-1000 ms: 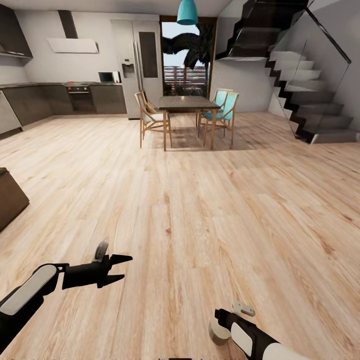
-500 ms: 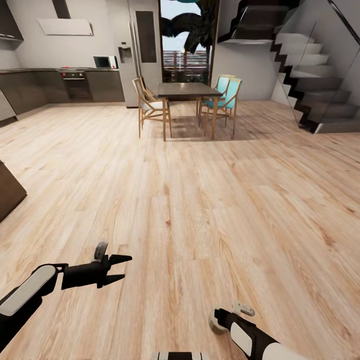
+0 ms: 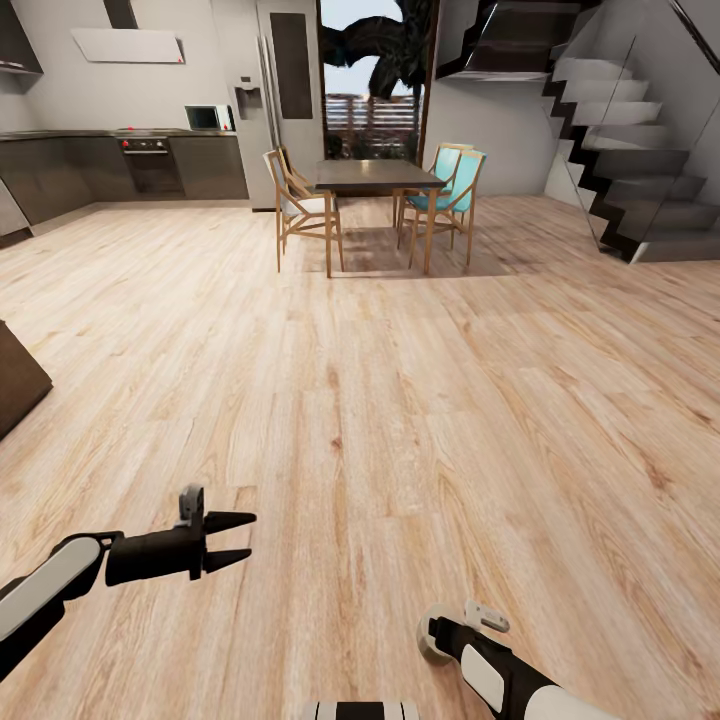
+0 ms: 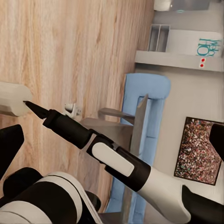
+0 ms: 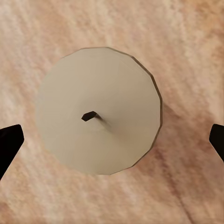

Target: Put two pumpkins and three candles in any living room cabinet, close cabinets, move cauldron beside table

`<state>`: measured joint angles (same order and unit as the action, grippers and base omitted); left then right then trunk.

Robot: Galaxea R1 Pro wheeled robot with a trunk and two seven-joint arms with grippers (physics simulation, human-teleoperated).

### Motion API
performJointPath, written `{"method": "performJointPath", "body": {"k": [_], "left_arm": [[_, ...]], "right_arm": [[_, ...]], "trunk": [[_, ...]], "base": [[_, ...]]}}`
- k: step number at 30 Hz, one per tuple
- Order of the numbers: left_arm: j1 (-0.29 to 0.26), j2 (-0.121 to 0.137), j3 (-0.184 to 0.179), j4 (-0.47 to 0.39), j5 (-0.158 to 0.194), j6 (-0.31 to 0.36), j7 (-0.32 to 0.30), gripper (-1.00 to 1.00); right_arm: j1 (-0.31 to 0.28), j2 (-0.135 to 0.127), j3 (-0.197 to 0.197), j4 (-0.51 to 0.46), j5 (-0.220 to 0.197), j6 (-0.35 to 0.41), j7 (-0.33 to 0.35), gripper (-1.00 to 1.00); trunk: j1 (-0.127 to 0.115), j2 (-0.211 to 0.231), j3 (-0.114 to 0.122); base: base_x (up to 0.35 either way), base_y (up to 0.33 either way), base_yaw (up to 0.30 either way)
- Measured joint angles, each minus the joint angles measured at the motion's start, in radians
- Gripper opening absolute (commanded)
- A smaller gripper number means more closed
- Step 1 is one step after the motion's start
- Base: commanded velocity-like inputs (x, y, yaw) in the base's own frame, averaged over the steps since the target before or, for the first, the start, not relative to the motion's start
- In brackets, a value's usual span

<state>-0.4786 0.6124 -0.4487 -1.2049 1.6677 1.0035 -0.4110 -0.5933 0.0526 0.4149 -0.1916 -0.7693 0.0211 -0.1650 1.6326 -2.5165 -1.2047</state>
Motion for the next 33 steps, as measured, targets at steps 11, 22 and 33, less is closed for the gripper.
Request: {"method": "performJointPath", "body": {"k": [11,22,33], "left_arm": [[0.000,0.002,-0.001,0.007,0.000,0.000,-0.008,1.00],[0.001,0.003,-0.001,0.009,0.000,0.000,-0.009,1.00],[0.001,0.002,-0.001,0.009,0.000,0.000,-0.010,1.00]], "right_arm": [[0.000,0.000,0.000,0.000,0.000,0.000,0.000,1.00],[0.000,0.001,0.001,0.000,0.000,0.001,0.000,1.00],[0.000,0.003,0.002,0.000,0.000,0.001,0.002,1.00]], "trunk": [[0.000,0.000,0.000],[0.000,0.000,0.000],[0.000,0.000,0.000]], "base": [[0.092,0.023,0.000],[0.077,0.008,0.000],[0.053,-0.033,0.000]]}}
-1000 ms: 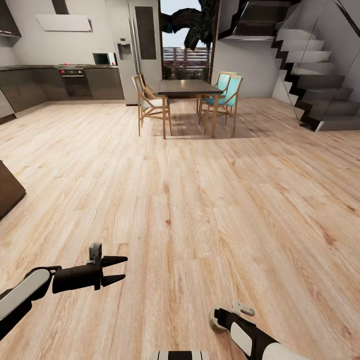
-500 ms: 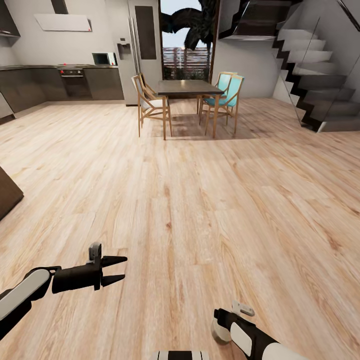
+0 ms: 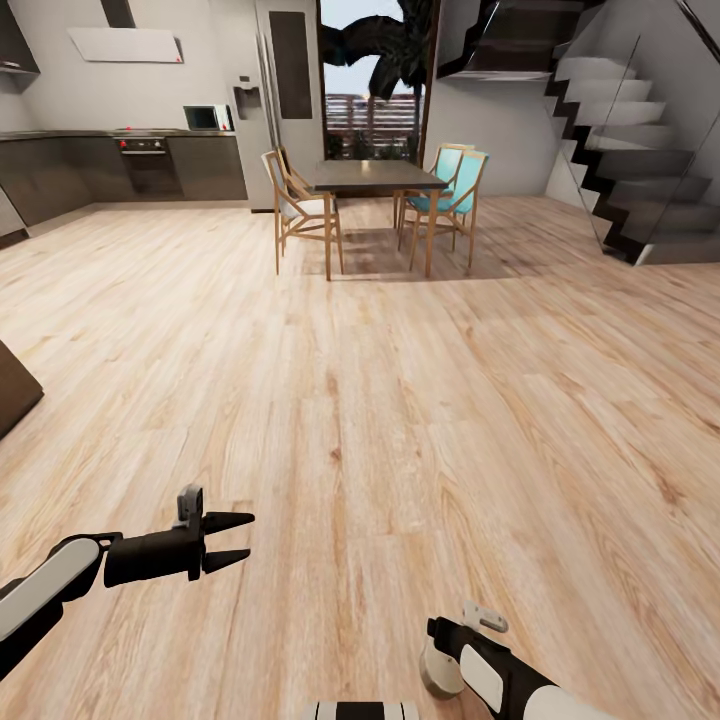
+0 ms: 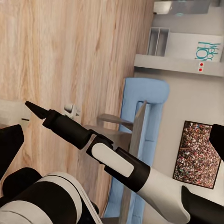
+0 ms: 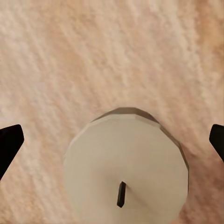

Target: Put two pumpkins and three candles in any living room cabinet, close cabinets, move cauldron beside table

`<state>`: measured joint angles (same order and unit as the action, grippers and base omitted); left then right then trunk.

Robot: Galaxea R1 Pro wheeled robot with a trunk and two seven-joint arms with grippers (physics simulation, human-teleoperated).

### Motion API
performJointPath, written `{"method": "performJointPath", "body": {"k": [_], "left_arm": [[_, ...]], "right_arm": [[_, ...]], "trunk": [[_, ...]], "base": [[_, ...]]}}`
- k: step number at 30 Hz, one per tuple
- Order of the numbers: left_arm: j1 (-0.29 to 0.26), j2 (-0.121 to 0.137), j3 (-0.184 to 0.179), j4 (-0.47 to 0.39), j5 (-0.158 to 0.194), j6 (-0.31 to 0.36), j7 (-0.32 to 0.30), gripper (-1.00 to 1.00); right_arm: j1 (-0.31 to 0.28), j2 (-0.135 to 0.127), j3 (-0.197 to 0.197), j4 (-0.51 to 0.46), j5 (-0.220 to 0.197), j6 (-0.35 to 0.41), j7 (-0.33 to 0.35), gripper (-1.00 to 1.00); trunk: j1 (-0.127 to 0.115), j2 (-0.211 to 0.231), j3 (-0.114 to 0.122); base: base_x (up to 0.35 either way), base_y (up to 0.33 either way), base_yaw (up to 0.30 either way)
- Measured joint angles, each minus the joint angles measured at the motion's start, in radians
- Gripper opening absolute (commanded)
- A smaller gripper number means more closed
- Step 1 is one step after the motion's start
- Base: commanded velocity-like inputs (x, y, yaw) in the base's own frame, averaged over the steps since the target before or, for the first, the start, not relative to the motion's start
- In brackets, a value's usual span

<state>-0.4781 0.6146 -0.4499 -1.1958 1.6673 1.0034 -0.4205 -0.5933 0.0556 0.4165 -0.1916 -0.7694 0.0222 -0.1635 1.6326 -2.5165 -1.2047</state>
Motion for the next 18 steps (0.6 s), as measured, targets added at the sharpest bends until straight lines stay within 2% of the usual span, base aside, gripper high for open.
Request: {"method": "performJointPath", "body": {"k": [6,18], "left_arm": [[0.000,0.000,0.000,0.000,0.000,0.000,0.000,1.00],[0.000,0.000,0.000,-0.003,-0.001,0.000,0.000,1.00]], "right_arm": [[0.000,-0.001,0.000,0.000,0.001,0.000,0.000,1.00],[0.000,0.000,0.000,0.000,0.001,0.000,0.001,1.00]], "trunk": [[0.000,0.000,0.000],[0.005,-0.003,-0.046]], "base": [[0.002,-0.001,0.000],[0.000,0.000,0.000]]}}
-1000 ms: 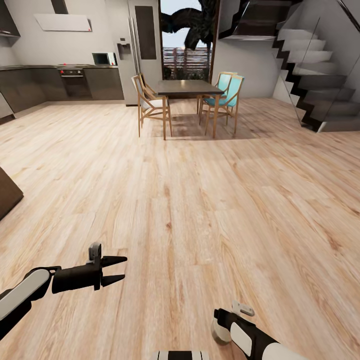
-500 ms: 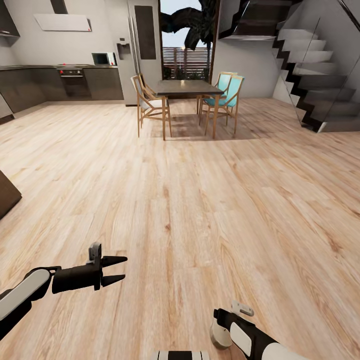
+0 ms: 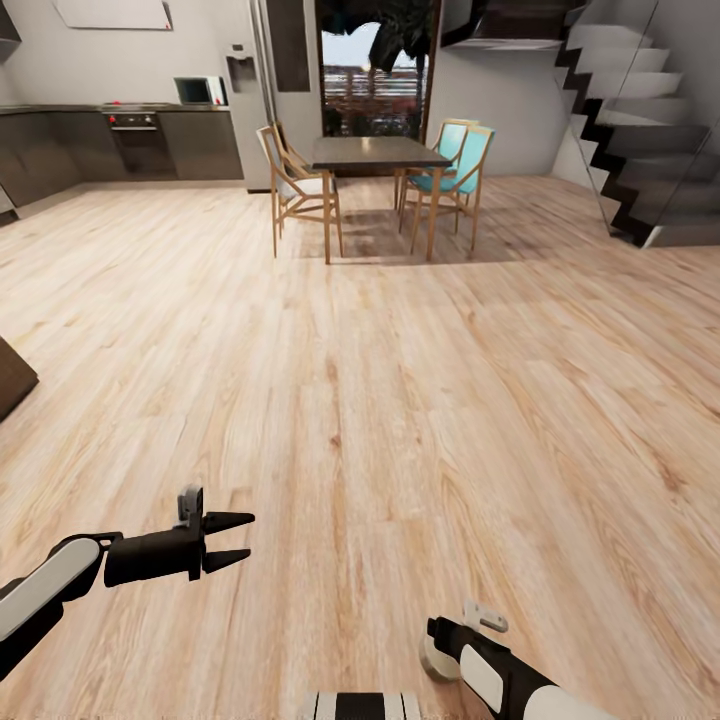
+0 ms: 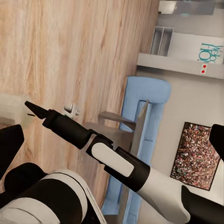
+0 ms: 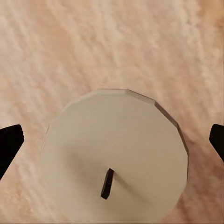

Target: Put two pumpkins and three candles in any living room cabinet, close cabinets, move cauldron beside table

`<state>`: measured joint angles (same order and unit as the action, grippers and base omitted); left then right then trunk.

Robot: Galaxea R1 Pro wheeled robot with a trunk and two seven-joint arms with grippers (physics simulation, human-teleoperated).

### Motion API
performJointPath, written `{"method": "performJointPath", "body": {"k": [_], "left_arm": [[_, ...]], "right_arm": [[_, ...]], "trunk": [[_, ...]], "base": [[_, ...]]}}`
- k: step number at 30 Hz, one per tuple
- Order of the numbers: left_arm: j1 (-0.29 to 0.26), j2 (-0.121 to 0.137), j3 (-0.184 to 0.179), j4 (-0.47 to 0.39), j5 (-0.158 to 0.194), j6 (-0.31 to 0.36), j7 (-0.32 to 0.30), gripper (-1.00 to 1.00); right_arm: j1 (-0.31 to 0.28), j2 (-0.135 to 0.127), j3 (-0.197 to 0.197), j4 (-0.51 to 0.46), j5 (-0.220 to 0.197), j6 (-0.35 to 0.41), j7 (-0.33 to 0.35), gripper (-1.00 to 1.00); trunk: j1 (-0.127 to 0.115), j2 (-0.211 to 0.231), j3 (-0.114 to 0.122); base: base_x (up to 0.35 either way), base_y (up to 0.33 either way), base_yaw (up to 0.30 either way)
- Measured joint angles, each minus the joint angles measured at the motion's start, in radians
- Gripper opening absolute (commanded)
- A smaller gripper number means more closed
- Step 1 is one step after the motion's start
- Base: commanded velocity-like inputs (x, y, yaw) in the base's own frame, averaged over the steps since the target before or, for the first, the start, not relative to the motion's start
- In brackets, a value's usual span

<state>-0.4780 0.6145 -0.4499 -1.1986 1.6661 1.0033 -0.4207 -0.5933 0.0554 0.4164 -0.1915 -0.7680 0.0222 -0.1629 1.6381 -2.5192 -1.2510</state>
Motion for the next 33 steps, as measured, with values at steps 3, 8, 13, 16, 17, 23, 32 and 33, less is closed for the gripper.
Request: {"method": "performJointPath", "body": {"k": [3,8,13,16,17,23,32,33], "left_arm": [[0.000,0.000,0.000,0.000,0.000,0.000,0.000,1.00],[-0.001,0.000,0.000,-0.001,0.000,0.000,0.000,1.00],[-0.001,0.001,0.000,-0.002,0.001,0.000,0.000,1.00],[-0.001,0.001,0.000,-0.002,0.001,0.000,0.000,1.00],[-0.001,0.001,0.000,-0.002,0.001,0.000,0.000,1.00],[-0.001,0.001,0.000,-0.002,0.001,0.000,0.000,1.00],[0.000,0.001,0.000,-0.002,0.001,0.000,0.000,1.00],[0.000,0.001,0.000,-0.002,0.001,0.000,0.000,1.00]], "right_arm": [[0.000,0.000,0.000,0.000,0.000,0.000,0.000,1.00],[0.000,0.000,0.000,0.000,0.000,0.000,-0.001,1.00],[0.000,0.001,0.003,-0.026,-0.002,0.001,0.001,1.00],[0.000,0.001,0.003,-0.026,-0.002,0.001,0.001,1.00],[0.000,0.001,0.003,-0.026,-0.002,0.001,0.001,1.00],[0.000,0.001,0.003,-0.026,-0.002,0.001,0.001,1.00],[0.000,0.001,0.003,-0.026,-0.002,0.001,0.001,1.00],[0.000,0.001,0.003,-0.026,-0.002,0.001,0.001,1.00]], "trunk": [[0.001,-0.001,-0.012],[0.004,-0.002,-0.031],[0.005,-0.003,-0.046],[0.005,-0.003,-0.046],[0.005,-0.003,-0.046],[0.005,-0.003,-0.046],[0.005,-0.003,-0.046],[0.005,-0.003,-0.047]], "base": [[0.000,0.000,0.000],[0.000,0.000,0.000],[0.000,0.000,0.000],[0.000,0.000,0.000],[0.000,0.000,0.000],[0.000,0.000,0.000],[0.000,0.000,0.000],[0.000,0.000,0.000]]}}
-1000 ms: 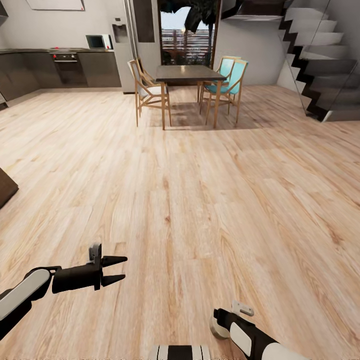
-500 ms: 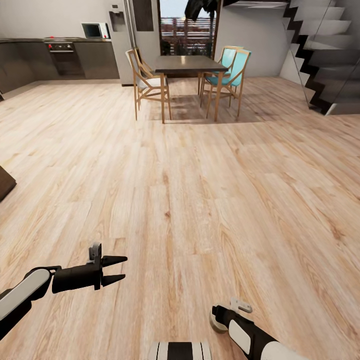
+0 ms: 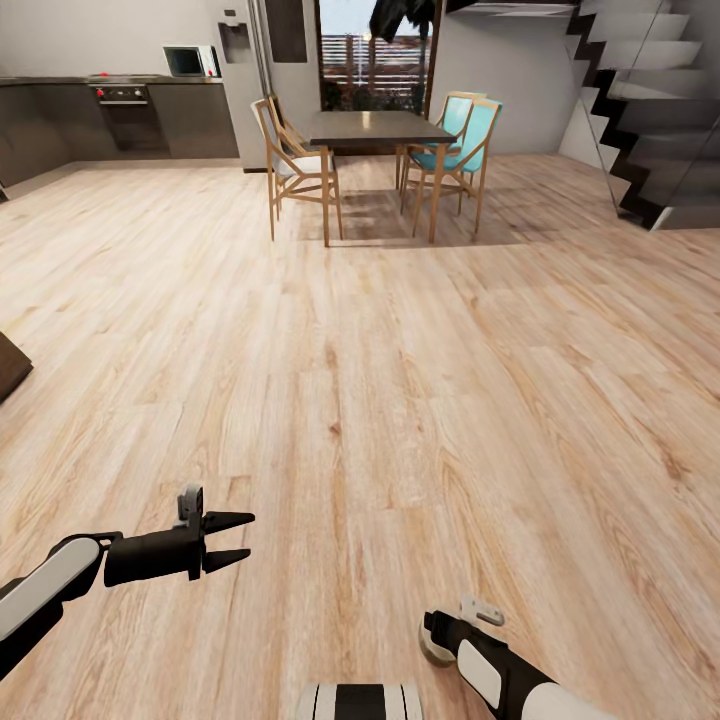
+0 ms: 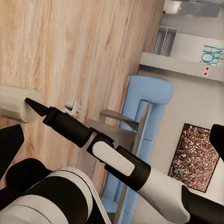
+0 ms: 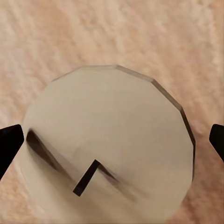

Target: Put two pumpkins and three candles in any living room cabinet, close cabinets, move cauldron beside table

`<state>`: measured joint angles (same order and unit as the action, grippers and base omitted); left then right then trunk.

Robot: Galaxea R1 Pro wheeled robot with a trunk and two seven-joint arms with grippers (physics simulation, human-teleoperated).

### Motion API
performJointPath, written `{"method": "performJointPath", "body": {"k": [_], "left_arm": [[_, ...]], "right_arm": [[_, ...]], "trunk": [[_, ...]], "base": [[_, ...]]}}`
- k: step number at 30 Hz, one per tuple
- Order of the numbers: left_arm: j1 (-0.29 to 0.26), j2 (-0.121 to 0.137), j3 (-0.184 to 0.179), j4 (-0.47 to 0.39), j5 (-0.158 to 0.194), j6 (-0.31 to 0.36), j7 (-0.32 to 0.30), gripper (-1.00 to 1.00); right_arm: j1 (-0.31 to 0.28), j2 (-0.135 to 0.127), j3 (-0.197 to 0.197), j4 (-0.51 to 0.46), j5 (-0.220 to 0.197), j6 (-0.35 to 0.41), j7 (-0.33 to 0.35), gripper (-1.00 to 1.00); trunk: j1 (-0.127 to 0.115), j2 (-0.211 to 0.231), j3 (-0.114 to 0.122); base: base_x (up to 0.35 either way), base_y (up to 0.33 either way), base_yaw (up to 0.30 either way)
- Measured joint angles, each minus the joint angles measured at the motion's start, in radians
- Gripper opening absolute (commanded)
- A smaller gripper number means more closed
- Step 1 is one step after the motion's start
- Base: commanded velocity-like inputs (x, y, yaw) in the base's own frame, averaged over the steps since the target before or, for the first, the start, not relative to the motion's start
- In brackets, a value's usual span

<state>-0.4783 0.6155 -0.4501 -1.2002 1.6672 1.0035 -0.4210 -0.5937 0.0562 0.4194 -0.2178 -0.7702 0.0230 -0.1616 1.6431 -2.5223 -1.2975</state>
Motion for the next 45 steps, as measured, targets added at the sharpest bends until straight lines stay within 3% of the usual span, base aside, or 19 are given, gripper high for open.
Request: {"method": "performJointPath", "body": {"k": [45], "left_arm": [[0.000,-0.001,0.000,-0.005,-0.001,0.000,0.000,1.00]], "right_arm": [[0.000,0.000,-0.005,0.003,0.007,0.000,0.001,1.00]], "trunk": [[0.000,0.000,0.000]], "base": [[0.000,0.018,0.000]]}}
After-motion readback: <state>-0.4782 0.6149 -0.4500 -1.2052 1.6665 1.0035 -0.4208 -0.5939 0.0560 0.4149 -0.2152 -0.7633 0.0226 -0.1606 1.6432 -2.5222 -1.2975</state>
